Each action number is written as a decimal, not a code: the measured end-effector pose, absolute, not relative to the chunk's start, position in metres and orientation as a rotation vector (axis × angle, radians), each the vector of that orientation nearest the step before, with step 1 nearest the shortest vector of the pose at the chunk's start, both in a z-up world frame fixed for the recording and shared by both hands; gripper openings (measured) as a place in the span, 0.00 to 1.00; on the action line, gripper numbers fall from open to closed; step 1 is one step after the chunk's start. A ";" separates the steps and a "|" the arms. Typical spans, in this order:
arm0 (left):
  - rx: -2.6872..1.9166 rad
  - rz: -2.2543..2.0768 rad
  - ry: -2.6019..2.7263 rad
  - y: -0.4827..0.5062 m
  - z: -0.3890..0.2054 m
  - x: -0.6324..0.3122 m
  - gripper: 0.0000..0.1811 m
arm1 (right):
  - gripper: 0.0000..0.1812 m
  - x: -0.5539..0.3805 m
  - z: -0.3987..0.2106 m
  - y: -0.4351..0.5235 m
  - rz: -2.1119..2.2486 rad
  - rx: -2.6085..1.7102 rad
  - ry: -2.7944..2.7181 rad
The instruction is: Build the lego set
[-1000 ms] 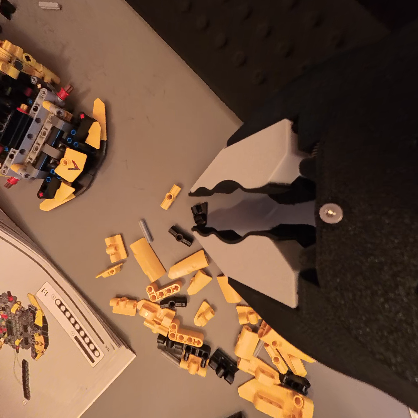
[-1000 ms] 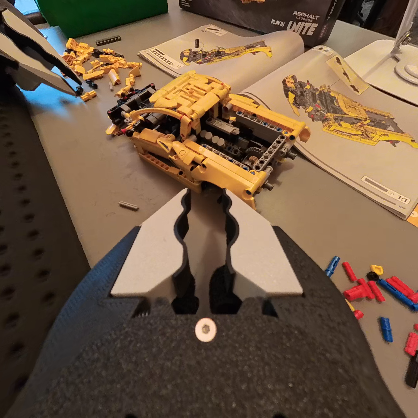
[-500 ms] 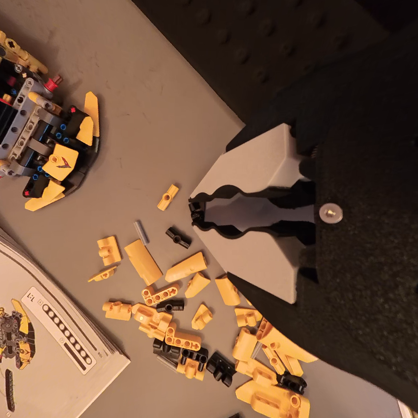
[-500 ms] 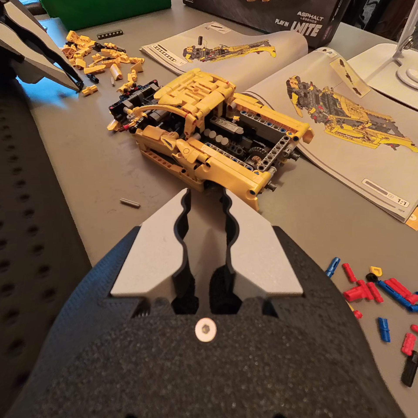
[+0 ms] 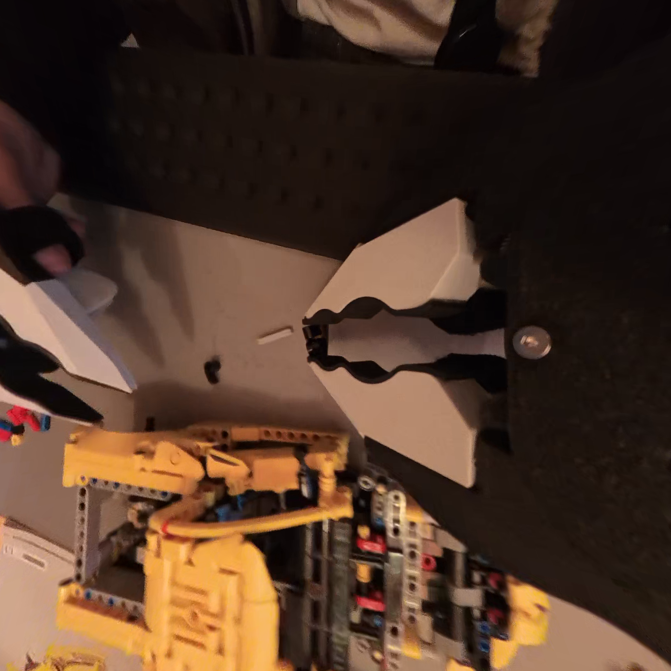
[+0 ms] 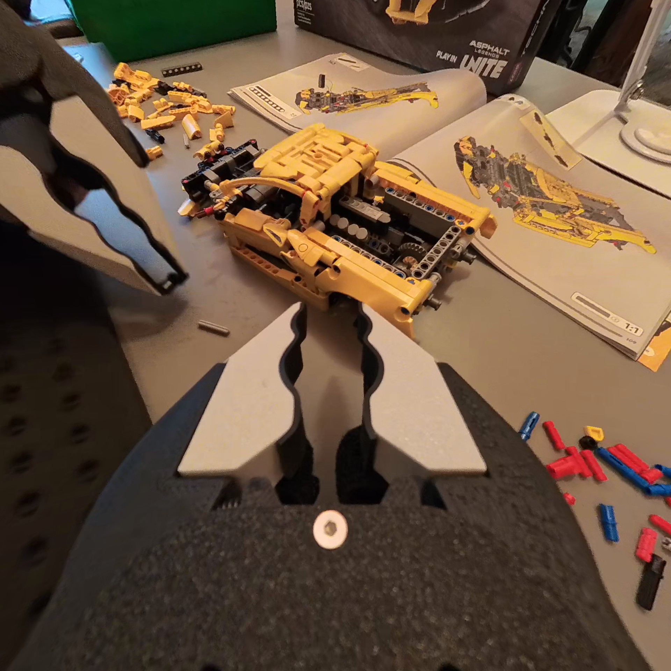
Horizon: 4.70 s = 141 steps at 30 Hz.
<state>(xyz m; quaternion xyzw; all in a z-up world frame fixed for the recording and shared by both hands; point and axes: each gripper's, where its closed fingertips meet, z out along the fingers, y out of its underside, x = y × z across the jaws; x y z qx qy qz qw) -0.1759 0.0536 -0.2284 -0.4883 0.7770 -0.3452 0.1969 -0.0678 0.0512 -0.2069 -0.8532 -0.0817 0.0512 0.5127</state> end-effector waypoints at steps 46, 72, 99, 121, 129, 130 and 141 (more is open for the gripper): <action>-1.951 -0.323 1.425 0.377 -0.227 -0.435 0.13 | 0.15 -0.062 -0.224 0.054 0.143 -2.126 -0.172; -1.864 -0.609 1.678 0.356 -0.231 -0.349 0.14 | 0.15 -0.063 -0.226 0.054 0.146 -2.134 -0.179; -1.801 -0.582 1.870 0.318 -0.245 -0.308 0.03 | 0.15 -0.064 -0.229 0.053 0.144 -2.149 -0.188; -2.195 -0.371 1.420 0.355 -0.223 -0.492 0.09 | 0.15 -0.065 -0.231 0.053 0.136 -2.161 -0.197; -2.185 -0.382 1.409 0.335 -0.206 -0.558 0.16 | 0.14 -0.063 -0.232 0.054 0.135 -2.165 -0.188; -2.172 -0.378 1.413 0.333 -0.206 -0.563 0.16 | 0.14 -0.063 -0.232 0.054 0.133 -2.168 -0.189; -1.899 -0.474 1.402 0.337 -0.213 -0.480 0.16 | 0.14 -0.061 -0.233 0.054 0.117 -2.172 -0.185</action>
